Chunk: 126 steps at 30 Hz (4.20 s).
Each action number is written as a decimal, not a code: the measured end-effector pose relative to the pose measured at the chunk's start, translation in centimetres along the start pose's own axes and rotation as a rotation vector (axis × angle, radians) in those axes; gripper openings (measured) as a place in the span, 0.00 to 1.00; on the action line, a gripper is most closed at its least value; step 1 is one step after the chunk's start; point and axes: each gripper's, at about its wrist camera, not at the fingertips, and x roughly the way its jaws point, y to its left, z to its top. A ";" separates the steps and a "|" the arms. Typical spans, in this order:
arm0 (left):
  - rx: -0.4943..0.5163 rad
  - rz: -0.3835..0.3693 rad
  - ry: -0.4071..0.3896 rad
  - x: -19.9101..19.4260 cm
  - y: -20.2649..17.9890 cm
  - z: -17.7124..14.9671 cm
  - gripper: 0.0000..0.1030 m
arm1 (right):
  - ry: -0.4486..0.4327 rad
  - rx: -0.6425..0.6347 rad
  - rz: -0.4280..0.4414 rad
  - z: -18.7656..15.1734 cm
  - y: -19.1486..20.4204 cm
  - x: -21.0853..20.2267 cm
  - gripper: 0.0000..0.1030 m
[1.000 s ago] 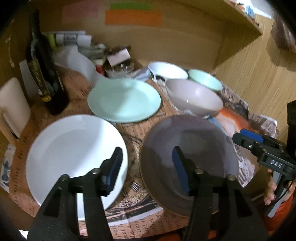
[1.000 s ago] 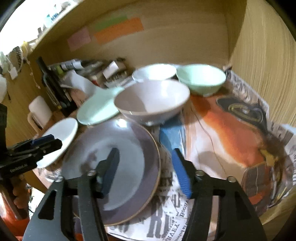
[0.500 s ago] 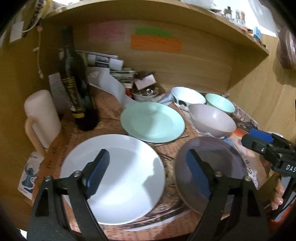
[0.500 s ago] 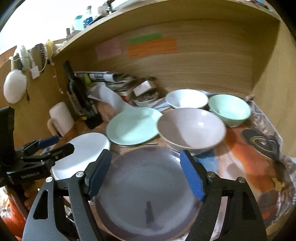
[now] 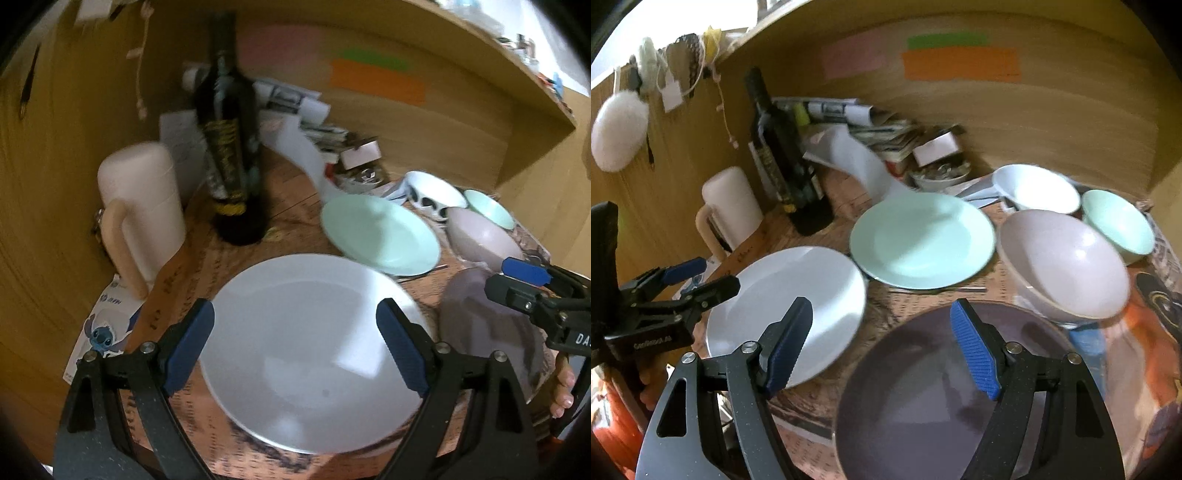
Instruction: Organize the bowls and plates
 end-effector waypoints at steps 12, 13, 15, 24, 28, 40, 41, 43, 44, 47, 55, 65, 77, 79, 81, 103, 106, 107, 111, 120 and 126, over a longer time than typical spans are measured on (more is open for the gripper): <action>-0.044 0.024 0.086 3.3 4.6 -1.7 0.81 | 0.139 -0.024 0.031 0.3 2.0 4.8 0.72; -0.045 0.020 0.090 3.4 4.8 -1.7 0.77 | 0.145 -0.025 0.030 0.3 2.1 4.9 0.68; -0.053 0.013 0.099 3.4 5.2 -1.9 0.73 | 0.167 -0.028 0.027 0.3 2.3 5.6 0.60; -0.073 -0.025 0.141 3.6 6.2 -2.8 0.51 | 0.258 -0.001 0.028 0.5 1.9 7.9 0.32; -0.073 -0.048 0.173 4.1 6.2 -3.1 0.38 | 0.281 -0.002 0.029 0.4 1.9 8.5 0.30; -0.074 -0.100 0.183 4.3 5.5 -3.4 0.31 | 0.301 -0.018 0.039 -0.1 2.3 9.3 0.26; -0.077 -0.102 0.183 4.3 5.5 -3.4 0.31 | 0.300 -0.016 0.039 -0.1 2.3 9.3 0.26; -0.077 -0.095 0.183 4.2 5.4 -3.4 0.31 | 0.295 -0.015 0.034 -0.1 2.5 9.2 0.26; -0.079 -0.089 0.184 4.3 5.4 -3.3 0.30 | 0.293 -0.017 0.032 -0.1 2.5 9.2 0.26; -0.098 -0.067 0.194 4.4 5.3 -3.2 0.30 | 0.287 -0.019 0.030 -0.1 2.6 9.0 0.26; -0.109 -0.040 0.199 4.4 5.0 -2.9 0.31 | 0.274 0.001 0.041 -0.3 2.3 8.3 0.25; -0.104 -0.045 0.165 3.4 4.1 -2.6 0.30 | 0.225 0.030 0.051 0.1 1.6 6.4 0.25; -0.066 -0.075 0.084 0.9 1.1 -1.2 0.30 | 0.126 0.042 0.025 0.7 0.0 2.6 0.25; -0.059 -0.084 0.075 0.7 0.5 -0.9 0.30 | 0.112 0.053 0.024 0.7 -0.5 1.9 0.25; -0.055 -0.093 0.071 0.6 -0.1 -0.8 0.30 | 0.101 0.063 0.023 0.7 -1.0 1.3 0.25; 0.033 -0.182 0.063 0.2 -7.8 0.6 0.30 | 0.025 0.135 -0.052 -1.1 -6.5 -4.7 0.25; 0.051 -0.194 0.065 0.1 -8.6 0.6 0.30 | 0.023 0.145 -0.061 -1.7 -7.2 -5.3 0.25; 0.062 -0.199 0.064 0.1 -9.0 0.5 0.30 | 0.022 0.149 -0.063 -1.8 -7.4 -5.4 0.25; 0.079 -0.207 0.070 0.2 -9.9 0.3 0.30 | 0.023 0.167 -0.067 -2.5 -8.1 -5.9 0.25; 0.105 -0.215 0.108 1.1 -11.7 -0.7 0.30 | 0.065 0.185 -0.074 -3.9 -9.7 -6.1 0.25; 0.115 -0.220 0.148 1.8 -12.9 -1.6 0.31 | 0.088 0.207 -0.076 -4.9 -10.9 -6.1 0.25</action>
